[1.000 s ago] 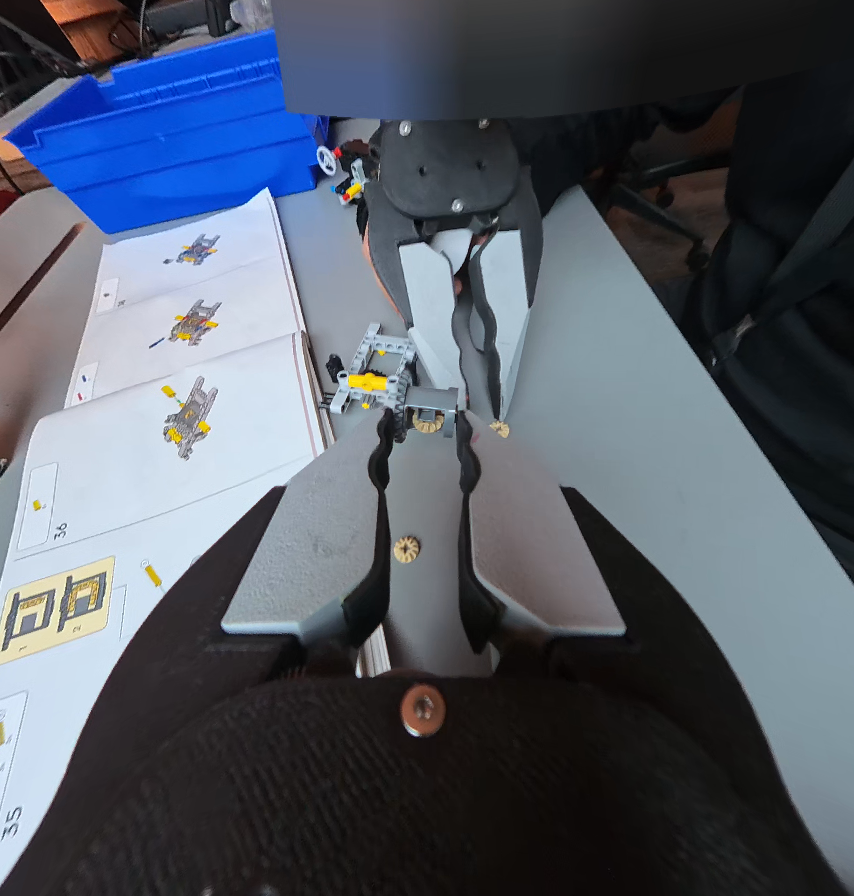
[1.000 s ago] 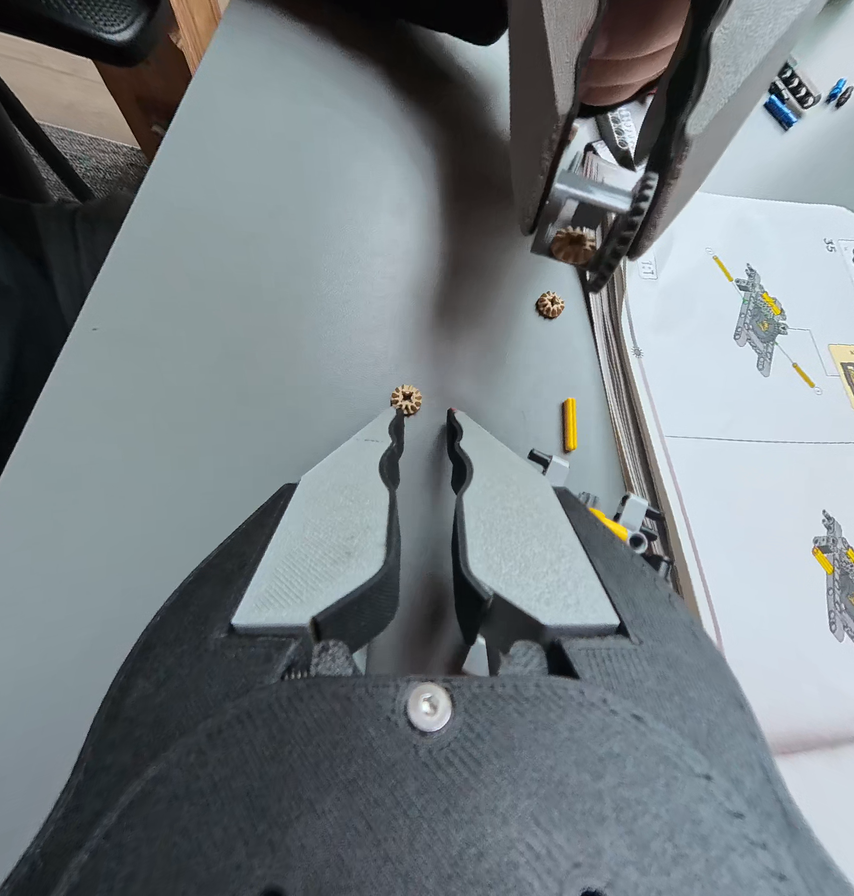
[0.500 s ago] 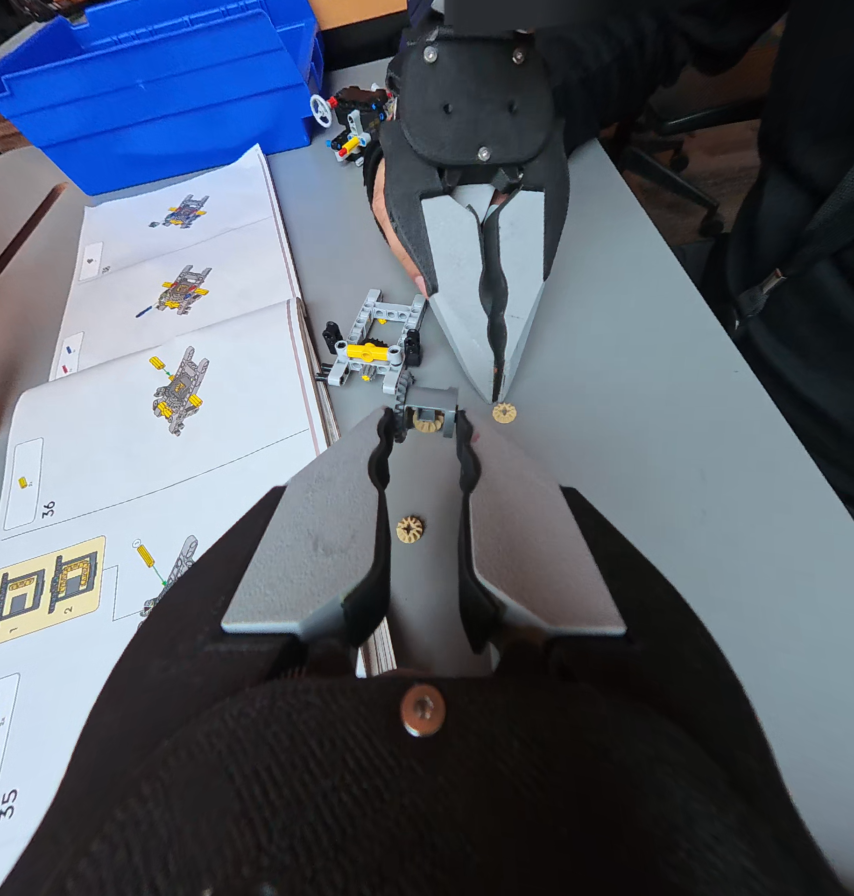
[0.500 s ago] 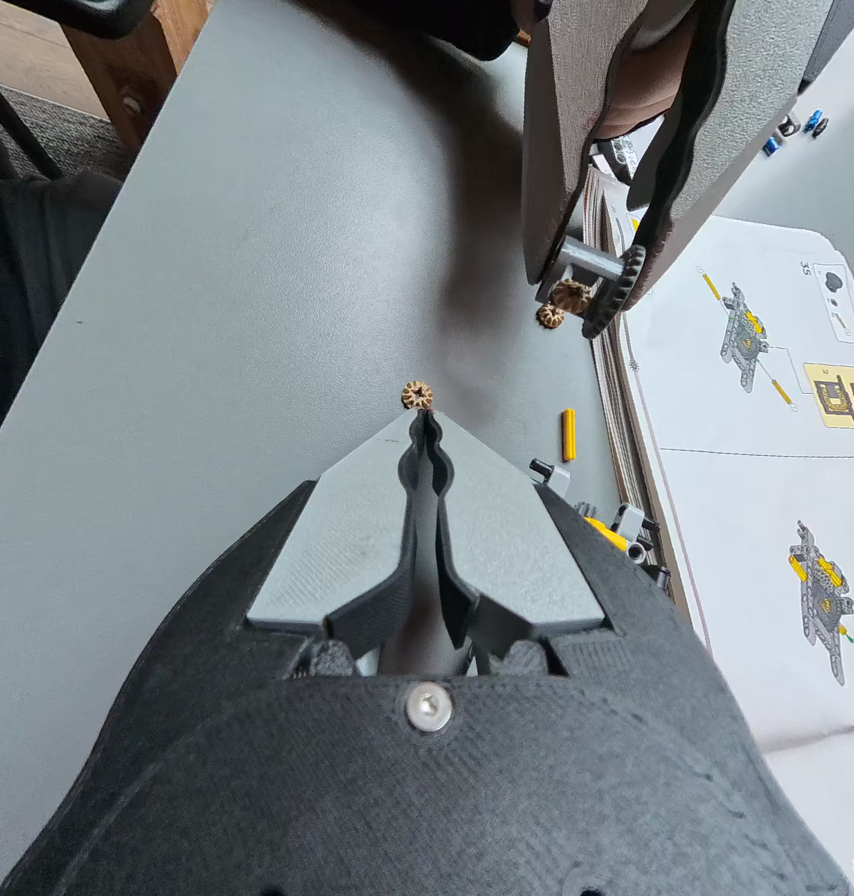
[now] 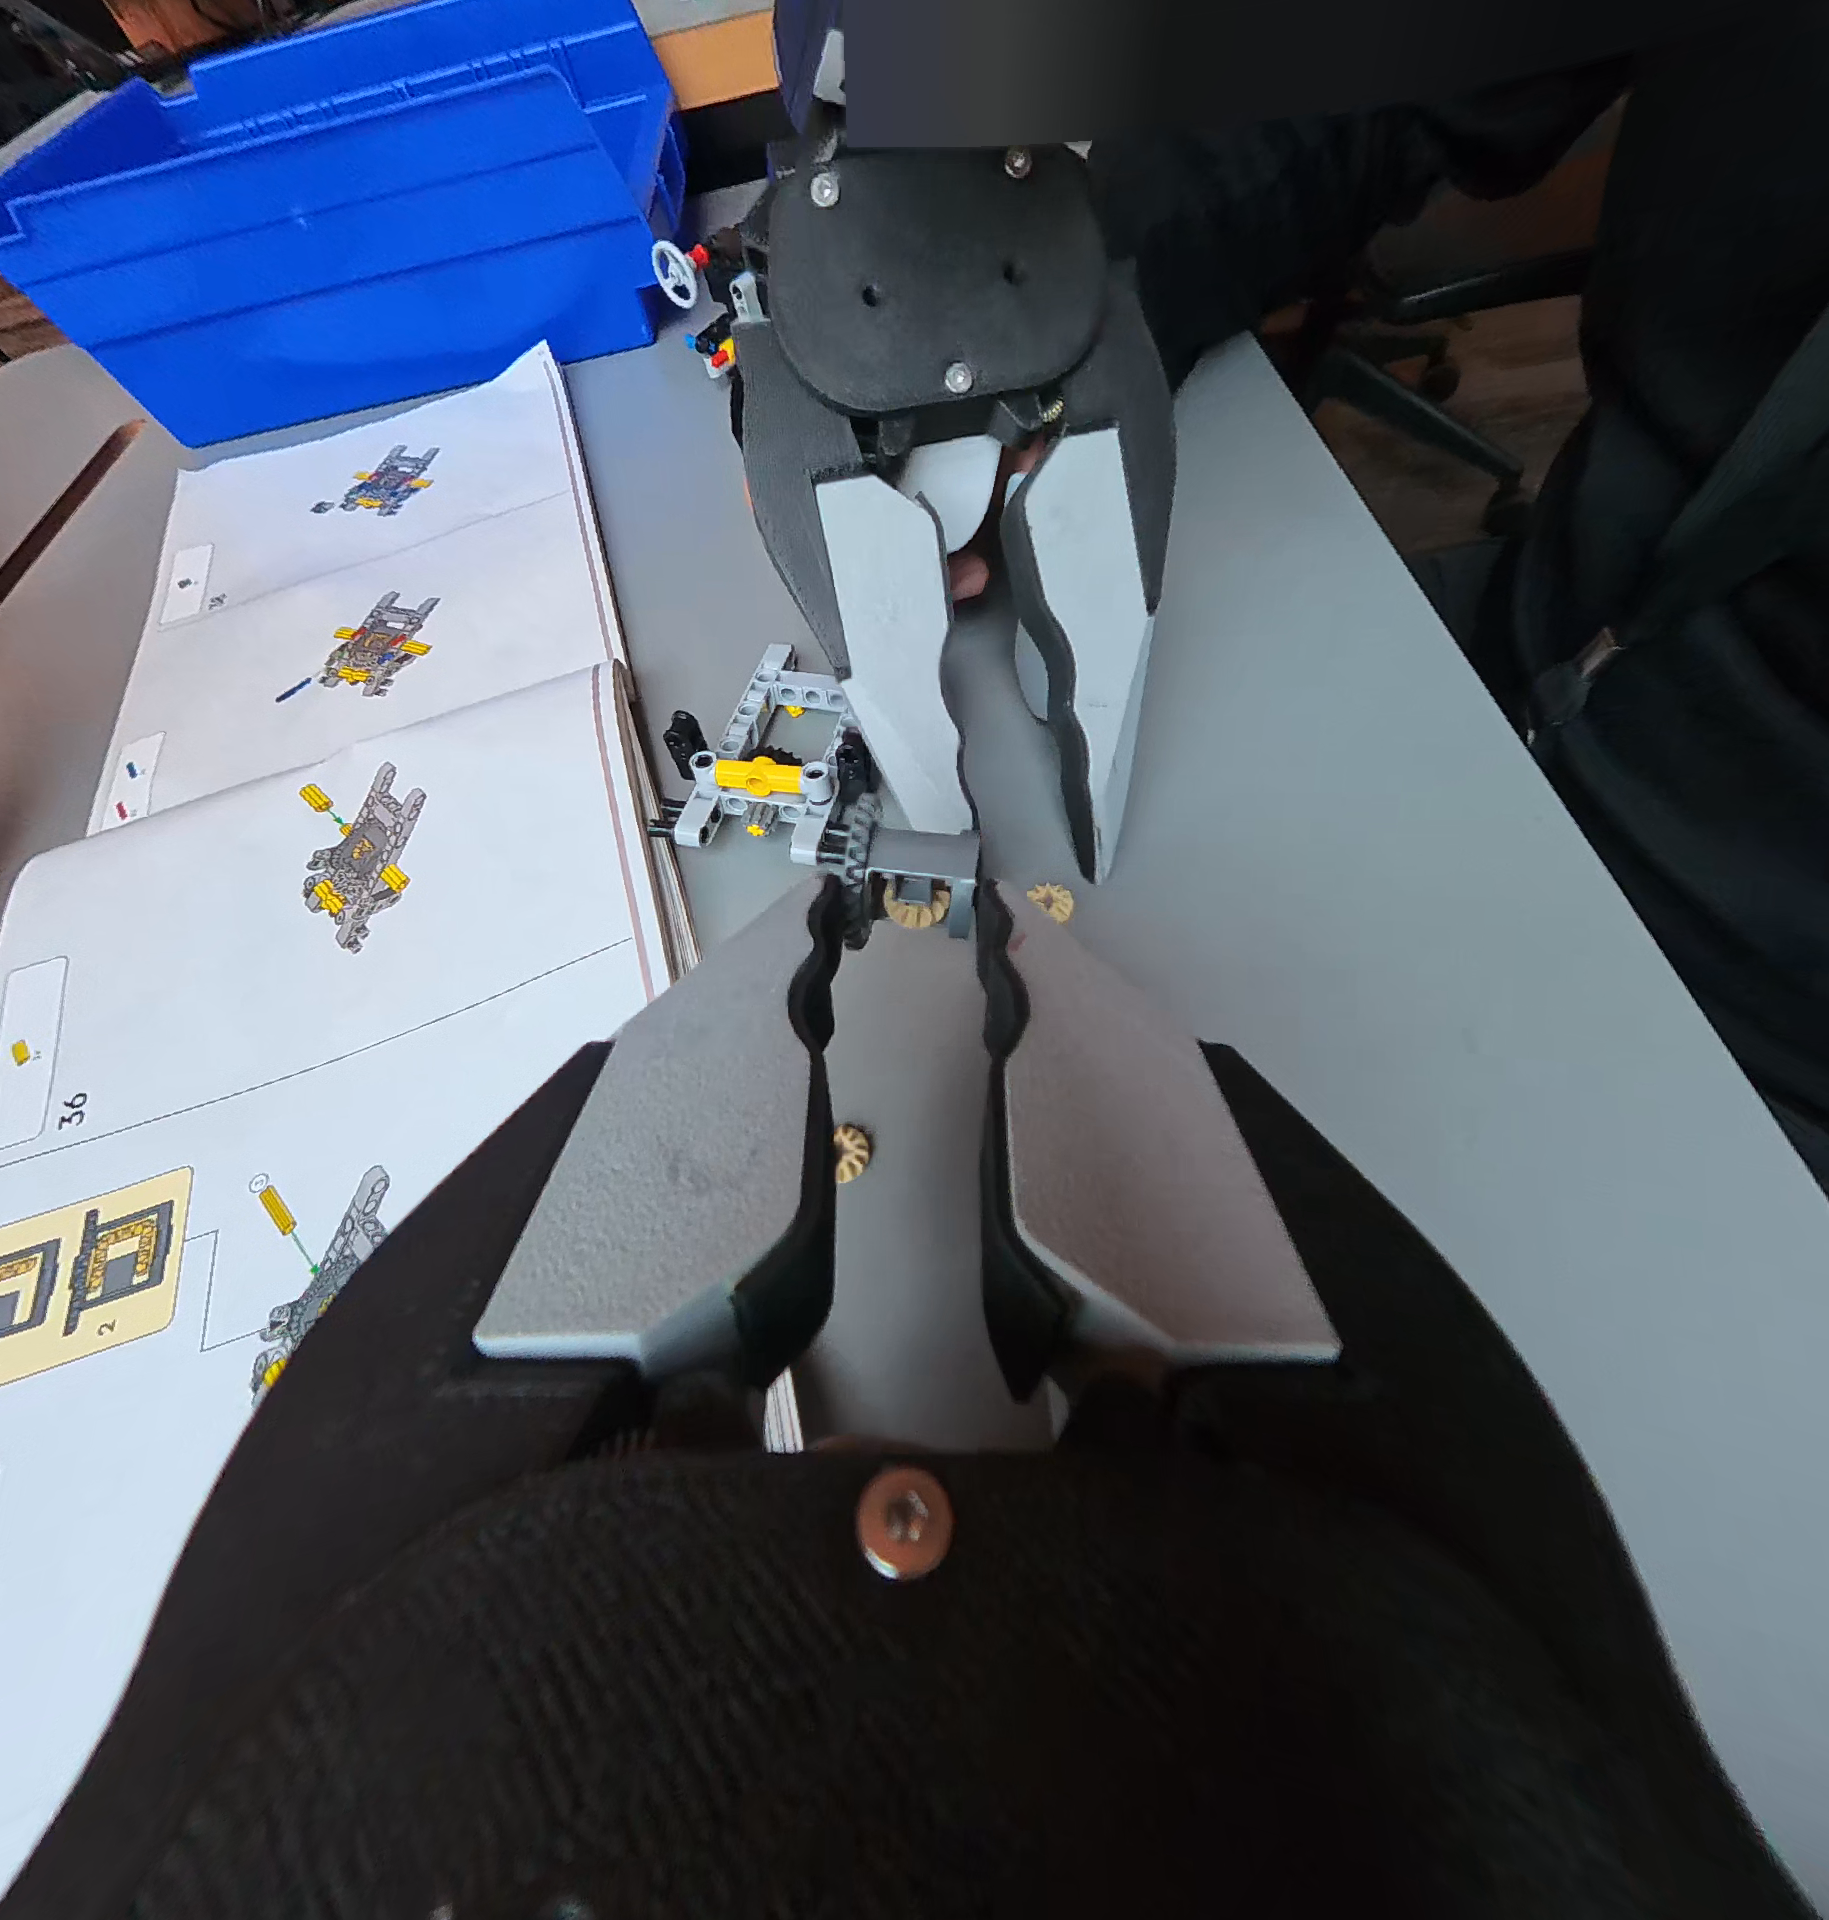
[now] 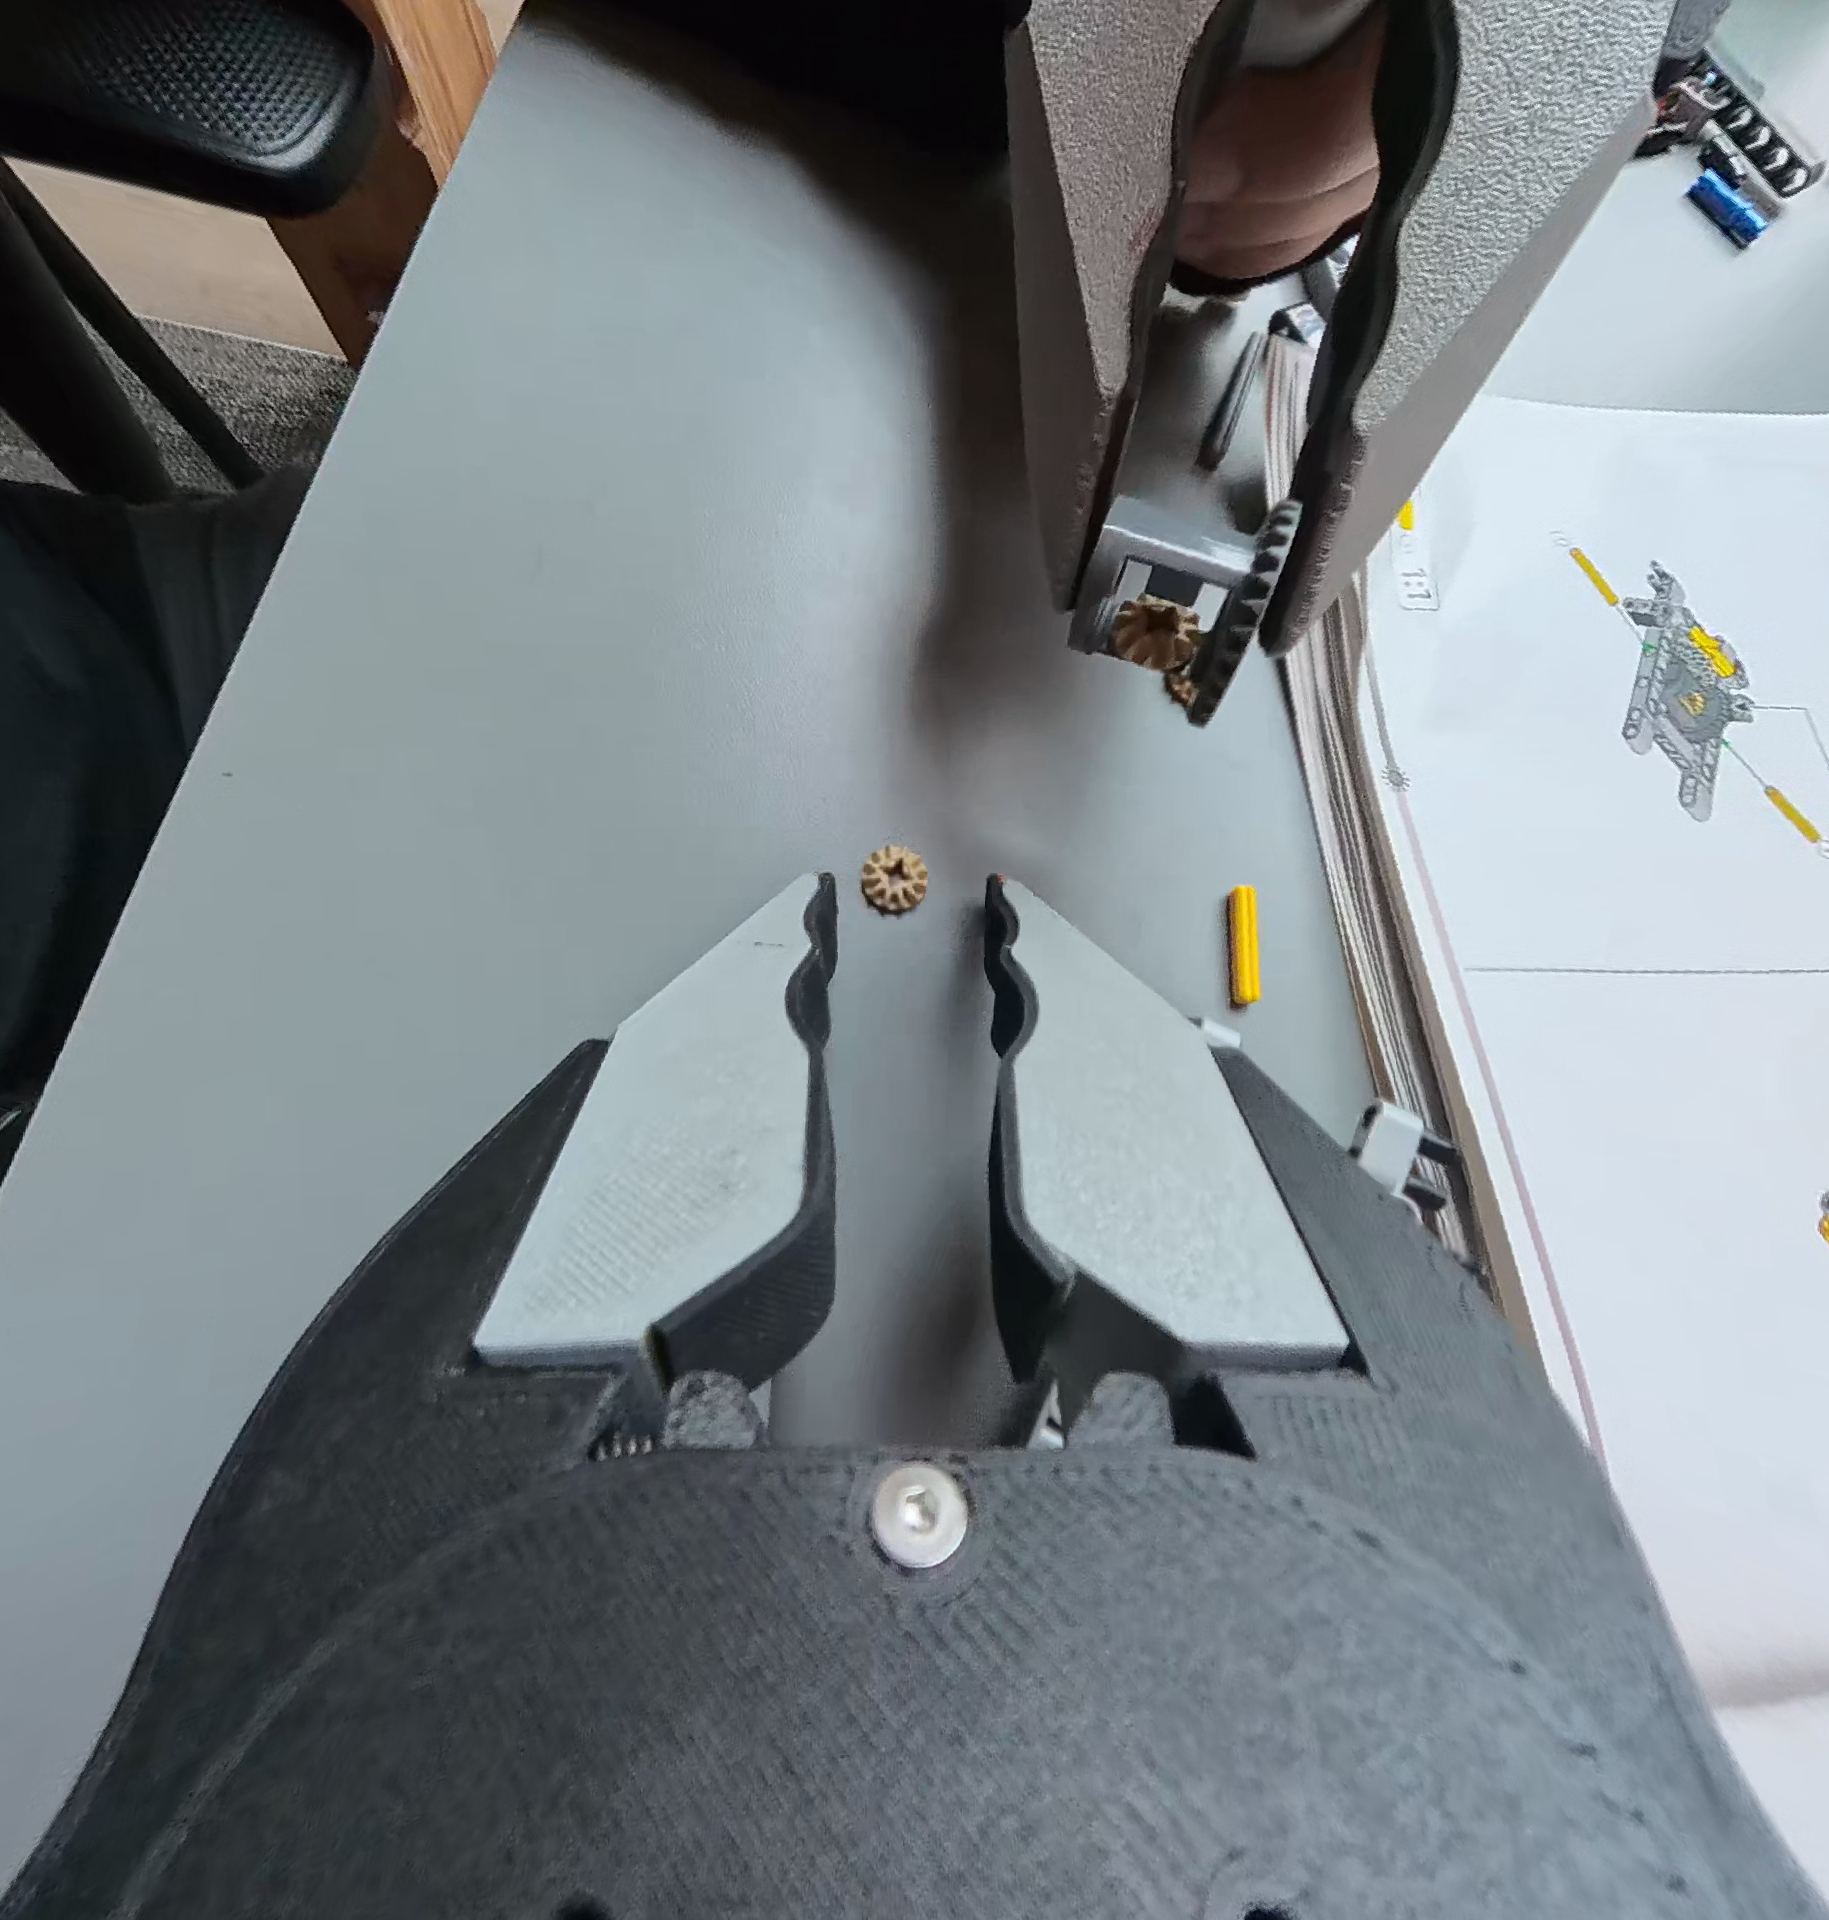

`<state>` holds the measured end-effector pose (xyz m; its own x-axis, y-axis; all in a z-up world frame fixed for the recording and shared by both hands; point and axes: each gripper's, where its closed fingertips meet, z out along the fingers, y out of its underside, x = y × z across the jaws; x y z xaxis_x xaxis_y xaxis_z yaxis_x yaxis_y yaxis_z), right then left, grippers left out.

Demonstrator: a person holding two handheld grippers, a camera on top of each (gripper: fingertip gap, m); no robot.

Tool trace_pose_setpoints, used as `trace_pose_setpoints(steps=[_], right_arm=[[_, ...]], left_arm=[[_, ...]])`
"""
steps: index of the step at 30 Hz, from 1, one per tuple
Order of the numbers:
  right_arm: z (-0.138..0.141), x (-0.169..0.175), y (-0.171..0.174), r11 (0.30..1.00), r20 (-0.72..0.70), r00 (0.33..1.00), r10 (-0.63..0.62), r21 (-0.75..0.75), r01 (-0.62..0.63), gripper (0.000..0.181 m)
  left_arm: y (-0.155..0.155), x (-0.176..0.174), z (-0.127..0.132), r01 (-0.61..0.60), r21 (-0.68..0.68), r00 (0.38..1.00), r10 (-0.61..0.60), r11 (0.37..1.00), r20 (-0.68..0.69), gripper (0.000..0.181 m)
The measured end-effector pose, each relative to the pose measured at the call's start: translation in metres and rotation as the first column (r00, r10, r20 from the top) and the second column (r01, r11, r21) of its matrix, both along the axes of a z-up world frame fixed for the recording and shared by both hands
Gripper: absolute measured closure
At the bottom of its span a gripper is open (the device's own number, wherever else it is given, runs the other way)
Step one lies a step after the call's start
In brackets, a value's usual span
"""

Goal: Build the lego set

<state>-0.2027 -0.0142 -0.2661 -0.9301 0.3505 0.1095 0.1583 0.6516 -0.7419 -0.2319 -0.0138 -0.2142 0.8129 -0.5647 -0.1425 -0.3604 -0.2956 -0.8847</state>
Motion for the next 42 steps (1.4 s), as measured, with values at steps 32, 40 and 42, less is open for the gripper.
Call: trace_pose_setpoints(steps=[32,40,42], right_arm=[[0.041,-0.02,0.006,0.989,-0.259,0.958,-0.123,-0.112,0.097,0.173],[0.064,-0.033,0.024,0.978,-0.501,0.841,-0.206,-0.076,0.194,0.174],[0.06,-0.034,0.024,0.979,-0.533,0.825,-0.186,-0.029,0.202,0.174]], left_arm=[[-0.002,0.0,-0.012,0.002,-0.101,0.996,0.008,0.995,0.09,0.159],[0.004,0.0,0.004,0.002,-0.125,0.944,0.04,0.992,0.329,0.158],[0.005,-0.001,0.004,-0.004,-0.147,0.929,0.058,0.989,0.366,0.158]])
